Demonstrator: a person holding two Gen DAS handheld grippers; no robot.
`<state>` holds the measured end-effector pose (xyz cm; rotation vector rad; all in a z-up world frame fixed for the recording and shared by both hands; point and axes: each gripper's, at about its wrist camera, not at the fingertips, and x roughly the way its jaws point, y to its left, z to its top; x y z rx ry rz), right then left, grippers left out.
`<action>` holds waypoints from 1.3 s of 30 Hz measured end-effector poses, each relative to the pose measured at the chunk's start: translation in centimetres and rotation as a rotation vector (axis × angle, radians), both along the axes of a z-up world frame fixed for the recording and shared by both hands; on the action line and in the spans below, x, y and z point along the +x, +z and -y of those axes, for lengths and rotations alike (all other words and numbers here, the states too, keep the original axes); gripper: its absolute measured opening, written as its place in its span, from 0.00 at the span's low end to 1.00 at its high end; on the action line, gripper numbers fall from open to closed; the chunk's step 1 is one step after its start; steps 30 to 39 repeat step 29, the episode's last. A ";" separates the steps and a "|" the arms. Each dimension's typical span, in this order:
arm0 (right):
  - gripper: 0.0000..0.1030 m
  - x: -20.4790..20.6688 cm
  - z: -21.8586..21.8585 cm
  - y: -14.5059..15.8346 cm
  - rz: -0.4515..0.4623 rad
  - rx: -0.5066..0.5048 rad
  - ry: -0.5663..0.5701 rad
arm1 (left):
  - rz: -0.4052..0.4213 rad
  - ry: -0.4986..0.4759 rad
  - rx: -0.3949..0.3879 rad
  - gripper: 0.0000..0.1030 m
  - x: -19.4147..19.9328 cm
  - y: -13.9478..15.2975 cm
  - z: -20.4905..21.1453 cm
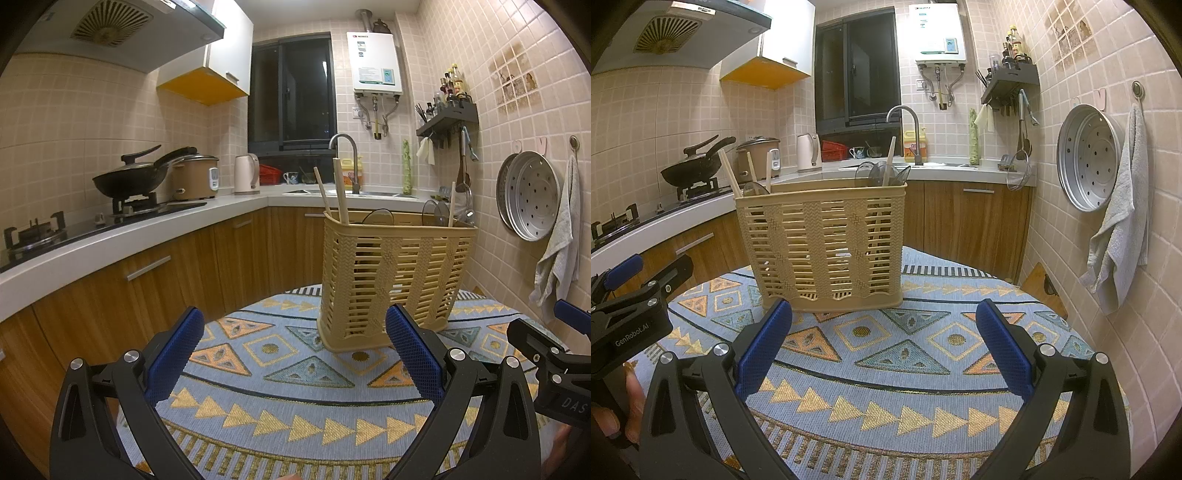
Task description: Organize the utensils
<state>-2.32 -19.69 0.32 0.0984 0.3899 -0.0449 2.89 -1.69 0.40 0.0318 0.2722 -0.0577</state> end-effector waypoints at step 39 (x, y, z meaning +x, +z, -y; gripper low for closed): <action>0.93 -0.1 -0.2 -0.3 -0.006 -0.003 0.005 | -0.017 -0.048 0.001 0.93 0.5 0.0 -0.2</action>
